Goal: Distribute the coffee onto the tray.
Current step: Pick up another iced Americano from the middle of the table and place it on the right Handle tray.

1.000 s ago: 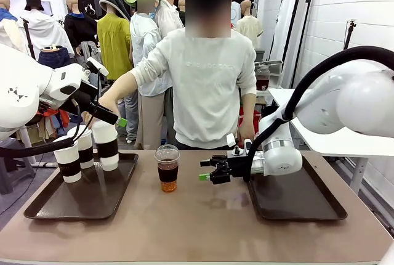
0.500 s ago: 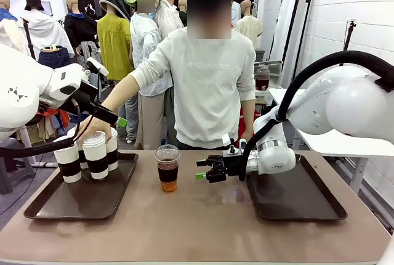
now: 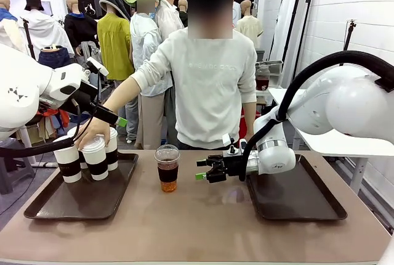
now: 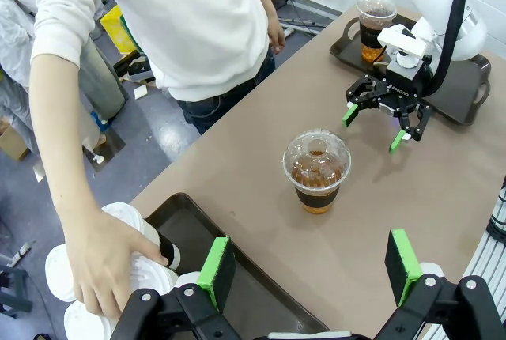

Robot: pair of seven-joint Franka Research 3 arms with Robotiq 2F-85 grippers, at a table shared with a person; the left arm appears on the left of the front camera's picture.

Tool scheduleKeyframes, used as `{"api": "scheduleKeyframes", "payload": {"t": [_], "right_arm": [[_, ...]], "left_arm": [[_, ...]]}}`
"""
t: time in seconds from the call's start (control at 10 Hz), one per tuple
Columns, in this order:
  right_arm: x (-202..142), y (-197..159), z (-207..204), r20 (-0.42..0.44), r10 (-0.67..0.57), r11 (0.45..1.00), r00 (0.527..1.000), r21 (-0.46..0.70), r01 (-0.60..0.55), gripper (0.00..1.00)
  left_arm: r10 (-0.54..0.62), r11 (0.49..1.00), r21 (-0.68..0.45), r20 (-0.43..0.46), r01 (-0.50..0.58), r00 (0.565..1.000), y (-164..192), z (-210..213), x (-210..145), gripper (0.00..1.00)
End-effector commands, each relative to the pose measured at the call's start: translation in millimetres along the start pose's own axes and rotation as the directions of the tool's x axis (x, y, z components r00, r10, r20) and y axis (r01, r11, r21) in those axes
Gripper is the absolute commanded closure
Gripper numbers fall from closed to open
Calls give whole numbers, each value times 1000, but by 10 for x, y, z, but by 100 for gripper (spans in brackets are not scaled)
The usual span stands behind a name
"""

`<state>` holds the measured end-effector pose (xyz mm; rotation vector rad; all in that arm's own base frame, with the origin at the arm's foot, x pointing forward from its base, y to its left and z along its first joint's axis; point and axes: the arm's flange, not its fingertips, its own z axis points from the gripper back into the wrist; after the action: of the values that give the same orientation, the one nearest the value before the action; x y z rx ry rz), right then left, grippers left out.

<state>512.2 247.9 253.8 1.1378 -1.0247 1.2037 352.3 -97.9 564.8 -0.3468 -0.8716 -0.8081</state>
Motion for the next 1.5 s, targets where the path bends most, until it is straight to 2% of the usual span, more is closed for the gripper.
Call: {"api": "scheduleKeyframes", "payload": {"t": [0.0,0.6,1.0,1.4], "right_arm": [[0,0,0,0,0,1000,1000,0,0,0],[-27,-56,-399,7,-1,999,1000,-49,2,0],[-60,-273,-554,-6,15,1000,1000,-4,-15,0],[-100,-389,-736,27,25,998,999,53,-26,0]], "left_arm": [[-12,1000,-4,1,12,1000,9,-3,-9,0],[-12,1000,-4,1,12,1000,9,-3,-9,0],[-12,1000,-4,1,12,1000,9,-3,-9,0],[-12,1000,-4,1,12,1000,9,-3,-9,0]]}}
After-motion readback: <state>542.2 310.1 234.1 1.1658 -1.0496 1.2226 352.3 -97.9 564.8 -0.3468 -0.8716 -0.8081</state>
